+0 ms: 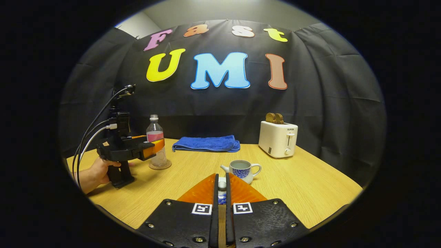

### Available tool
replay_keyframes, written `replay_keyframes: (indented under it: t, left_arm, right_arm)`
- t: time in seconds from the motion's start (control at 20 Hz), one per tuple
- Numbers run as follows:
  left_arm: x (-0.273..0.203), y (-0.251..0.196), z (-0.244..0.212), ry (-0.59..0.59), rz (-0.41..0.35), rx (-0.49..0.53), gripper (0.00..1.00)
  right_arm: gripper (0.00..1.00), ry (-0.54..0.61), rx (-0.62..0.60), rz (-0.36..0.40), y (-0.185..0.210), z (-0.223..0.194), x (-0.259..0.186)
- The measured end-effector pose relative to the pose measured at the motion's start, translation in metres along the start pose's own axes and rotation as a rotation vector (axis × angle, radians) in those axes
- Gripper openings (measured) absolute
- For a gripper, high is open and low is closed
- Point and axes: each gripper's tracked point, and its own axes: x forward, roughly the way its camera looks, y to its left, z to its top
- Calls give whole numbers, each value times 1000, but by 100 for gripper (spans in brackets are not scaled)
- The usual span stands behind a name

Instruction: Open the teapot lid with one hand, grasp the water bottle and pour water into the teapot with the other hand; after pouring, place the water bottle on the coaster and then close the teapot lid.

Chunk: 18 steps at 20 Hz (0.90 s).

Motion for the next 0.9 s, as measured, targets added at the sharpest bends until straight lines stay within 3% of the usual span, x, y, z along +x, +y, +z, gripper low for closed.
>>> replay_keyframes:
  t: [0.5,0.6,0.75,0.9]
  left_arm:
    - [-48,-4,0,24,18,-17,100]
    - [-70,-3,3,21,42,-42,100]
    - [-106,-20,14,3,8,-90,100]
    - [-128,-28,26,-37,-3,-70,100]
  right_arm:
    - [8,-39,-5,-4,0,13,-4]
    - [8,-69,-24,-25,-7,23,10]
    - [8,-120,-71,-77,-22,37,42]
    - [8,-133,-76,-109,-31,38,78]
